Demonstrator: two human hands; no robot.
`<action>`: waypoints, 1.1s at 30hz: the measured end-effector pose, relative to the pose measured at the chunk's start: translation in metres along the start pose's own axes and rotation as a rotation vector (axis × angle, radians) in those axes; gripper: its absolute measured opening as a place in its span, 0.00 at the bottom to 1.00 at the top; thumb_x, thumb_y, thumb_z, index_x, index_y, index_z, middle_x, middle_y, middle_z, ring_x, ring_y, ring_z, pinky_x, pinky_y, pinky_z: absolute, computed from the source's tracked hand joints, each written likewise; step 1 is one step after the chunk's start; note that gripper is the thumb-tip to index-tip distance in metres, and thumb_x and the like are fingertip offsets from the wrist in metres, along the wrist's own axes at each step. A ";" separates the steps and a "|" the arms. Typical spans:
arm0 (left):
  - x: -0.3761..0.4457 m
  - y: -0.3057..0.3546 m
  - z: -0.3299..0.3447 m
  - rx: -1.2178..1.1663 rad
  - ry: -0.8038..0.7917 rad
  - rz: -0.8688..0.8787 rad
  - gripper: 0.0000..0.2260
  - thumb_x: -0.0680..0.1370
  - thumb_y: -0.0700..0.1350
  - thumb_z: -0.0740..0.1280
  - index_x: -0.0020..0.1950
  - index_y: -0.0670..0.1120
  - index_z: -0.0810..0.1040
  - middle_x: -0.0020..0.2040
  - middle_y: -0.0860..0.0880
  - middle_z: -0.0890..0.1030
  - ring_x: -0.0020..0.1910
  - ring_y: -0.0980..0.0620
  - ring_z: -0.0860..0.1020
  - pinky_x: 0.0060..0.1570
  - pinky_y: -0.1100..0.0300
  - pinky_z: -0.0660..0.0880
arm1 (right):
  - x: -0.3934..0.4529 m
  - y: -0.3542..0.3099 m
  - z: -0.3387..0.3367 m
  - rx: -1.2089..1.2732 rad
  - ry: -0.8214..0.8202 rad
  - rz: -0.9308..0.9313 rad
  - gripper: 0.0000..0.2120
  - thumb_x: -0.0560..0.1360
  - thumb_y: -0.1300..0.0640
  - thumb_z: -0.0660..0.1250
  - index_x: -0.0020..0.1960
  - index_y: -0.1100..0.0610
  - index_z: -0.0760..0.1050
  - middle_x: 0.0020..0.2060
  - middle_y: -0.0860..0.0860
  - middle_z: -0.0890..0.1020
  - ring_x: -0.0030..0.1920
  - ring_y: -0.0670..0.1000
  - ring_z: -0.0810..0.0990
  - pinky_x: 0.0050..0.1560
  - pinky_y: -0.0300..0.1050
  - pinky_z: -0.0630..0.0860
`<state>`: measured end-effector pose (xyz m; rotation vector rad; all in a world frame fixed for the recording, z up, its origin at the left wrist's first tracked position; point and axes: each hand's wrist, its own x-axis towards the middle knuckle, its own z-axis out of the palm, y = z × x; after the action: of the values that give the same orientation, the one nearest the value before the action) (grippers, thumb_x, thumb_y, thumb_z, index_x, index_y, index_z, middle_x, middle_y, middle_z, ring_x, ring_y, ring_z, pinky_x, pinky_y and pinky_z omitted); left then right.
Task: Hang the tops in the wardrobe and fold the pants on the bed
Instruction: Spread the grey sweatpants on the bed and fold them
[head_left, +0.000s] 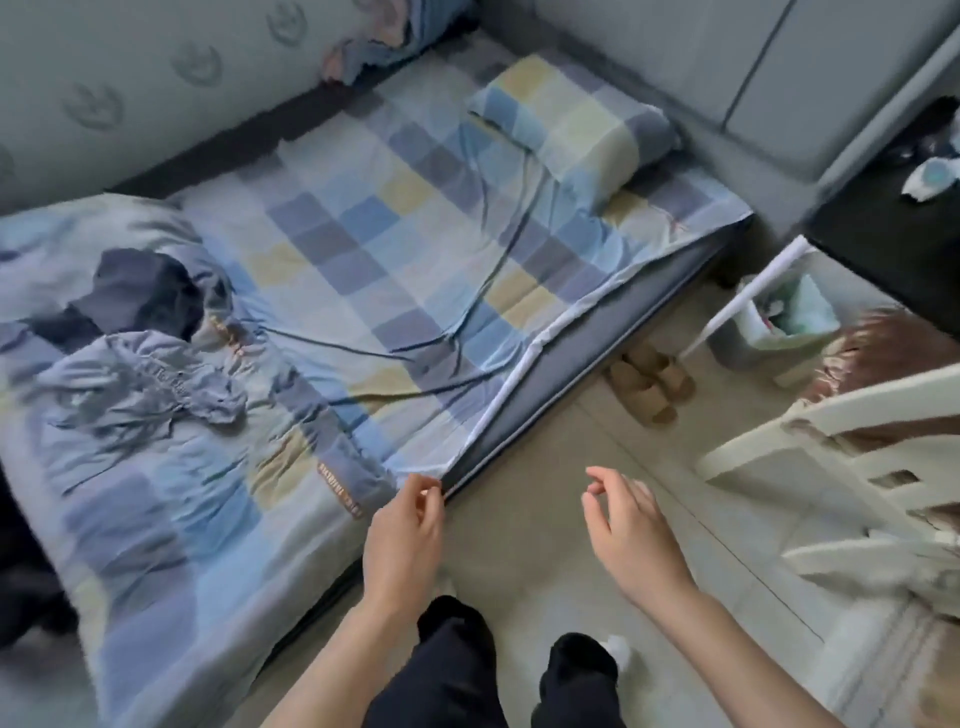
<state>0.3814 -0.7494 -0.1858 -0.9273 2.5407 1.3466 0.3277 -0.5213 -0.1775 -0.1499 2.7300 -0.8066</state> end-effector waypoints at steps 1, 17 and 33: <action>0.011 -0.015 -0.016 0.000 0.024 -0.029 0.08 0.82 0.47 0.59 0.48 0.55 0.77 0.39 0.55 0.81 0.38 0.56 0.79 0.39 0.54 0.75 | 0.010 -0.018 0.008 -0.005 -0.021 -0.005 0.14 0.79 0.58 0.60 0.65 0.58 0.72 0.53 0.51 0.79 0.59 0.53 0.72 0.57 0.42 0.67; 0.164 -0.162 -0.177 -0.259 0.325 -0.575 0.06 0.79 0.42 0.61 0.49 0.49 0.77 0.39 0.50 0.82 0.42 0.46 0.81 0.47 0.51 0.78 | 0.199 -0.263 0.165 -0.123 -0.512 -0.378 0.16 0.81 0.53 0.57 0.66 0.56 0.70 0.57 0.53 0.78 0.59 0.54 0.73 0.57 0.49 0.71; 0.383 -0.349 -0.192 -0.017 0.186 -0.660 0.13 0.77 0.42 0.63 0.61 0.44 0.78 0.61 0.41 0.79 0.62 0.42 0.75 0.60 0.54 0.71 | 0.356 -0.369 0.444 -0.415 -0.805 -0.634 0.16 0.79 0.55 0.58 0.64 0.59 0.72 0.61 0.59 0.77 0.59 0.60 0.75 0.60 0.52 0.72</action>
<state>0.3044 -1.2219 -0.4621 -1.7551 2.0242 1.1050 0.1295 -1.1232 -0.4195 -1.1815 2.0082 -0.1906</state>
